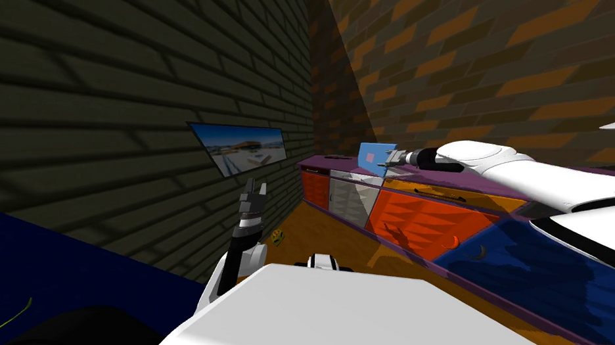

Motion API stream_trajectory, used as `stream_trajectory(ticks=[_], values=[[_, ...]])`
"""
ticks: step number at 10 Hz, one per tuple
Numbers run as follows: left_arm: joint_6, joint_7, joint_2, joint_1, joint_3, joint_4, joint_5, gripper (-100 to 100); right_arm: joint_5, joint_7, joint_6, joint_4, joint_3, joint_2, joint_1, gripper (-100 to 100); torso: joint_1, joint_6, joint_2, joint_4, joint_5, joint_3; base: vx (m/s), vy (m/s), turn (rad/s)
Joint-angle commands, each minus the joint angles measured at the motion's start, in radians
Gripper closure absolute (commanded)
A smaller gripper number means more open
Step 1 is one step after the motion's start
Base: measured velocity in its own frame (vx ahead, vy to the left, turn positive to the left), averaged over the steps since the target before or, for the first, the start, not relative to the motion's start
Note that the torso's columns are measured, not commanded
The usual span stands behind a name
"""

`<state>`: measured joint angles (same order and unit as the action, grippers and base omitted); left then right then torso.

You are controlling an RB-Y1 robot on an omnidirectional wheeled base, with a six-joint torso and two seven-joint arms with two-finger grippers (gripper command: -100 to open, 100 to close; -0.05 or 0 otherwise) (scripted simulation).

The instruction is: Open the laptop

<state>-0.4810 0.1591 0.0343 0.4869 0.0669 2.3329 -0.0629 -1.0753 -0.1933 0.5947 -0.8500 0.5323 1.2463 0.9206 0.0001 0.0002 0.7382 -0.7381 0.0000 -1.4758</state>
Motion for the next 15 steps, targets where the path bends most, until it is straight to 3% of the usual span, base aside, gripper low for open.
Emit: stream_trajectory(ticks=[1,5,8,9,10,15], values=[[0.000,0.000,0.000,0.000,0.000,0.000,0.000,0,-0.044,0.008,-0.004,0.063,0.029,0.032,0.082,-100,0.000,0.000,0.000,0.000,0.001,0.000,-0.011,0.029,0.044],[0.000,0.000,0.000,0.000,0.000,0.000,0.000,0,-0.080,0.001,-0.006,0.127,0.048,0.070,0.149,-100,-0.001,0.000,0.000,0.000,0.000,0.000,-0.007,0.026,0.024],[0.000,0.000,0.000,0.000,0.000,0.000,0.000,0,-0.080,0.015,-0.014,0.108,0.050,0.077,0.139,-100,-0.001,0.000,-0.001,0.000,0.000,-0.001,0.000,0.003,-0.001],[0.000,0.000,0.000,0.000,0.000,0.000,0.000,0,-0.080,0.016,-0.015,0.107,0.050,0.077,0.139,100,-0.001,0.000,-0.001,0.000,0.000,0.000,0.000,0.000,0.000],[0.000,0.000,0.000,0.000,0.000,0.000,0.000,0,-0.055,0.062,0.016,0.125,0.044,0.081,0.143,100,0.000,0.000,0.000,0.001,0.000,0.000,0.034,-0.067,-0.001],[0.000,0.000,0.000,0.000,0.000,0.000,0.000,0,0.006,0.178,0.095,0.169,0.029,0.092,0.152,100,-0.005,0.002,-0.002,0.002,-0.003,-0.002,0.029,-0.103,0.002]])
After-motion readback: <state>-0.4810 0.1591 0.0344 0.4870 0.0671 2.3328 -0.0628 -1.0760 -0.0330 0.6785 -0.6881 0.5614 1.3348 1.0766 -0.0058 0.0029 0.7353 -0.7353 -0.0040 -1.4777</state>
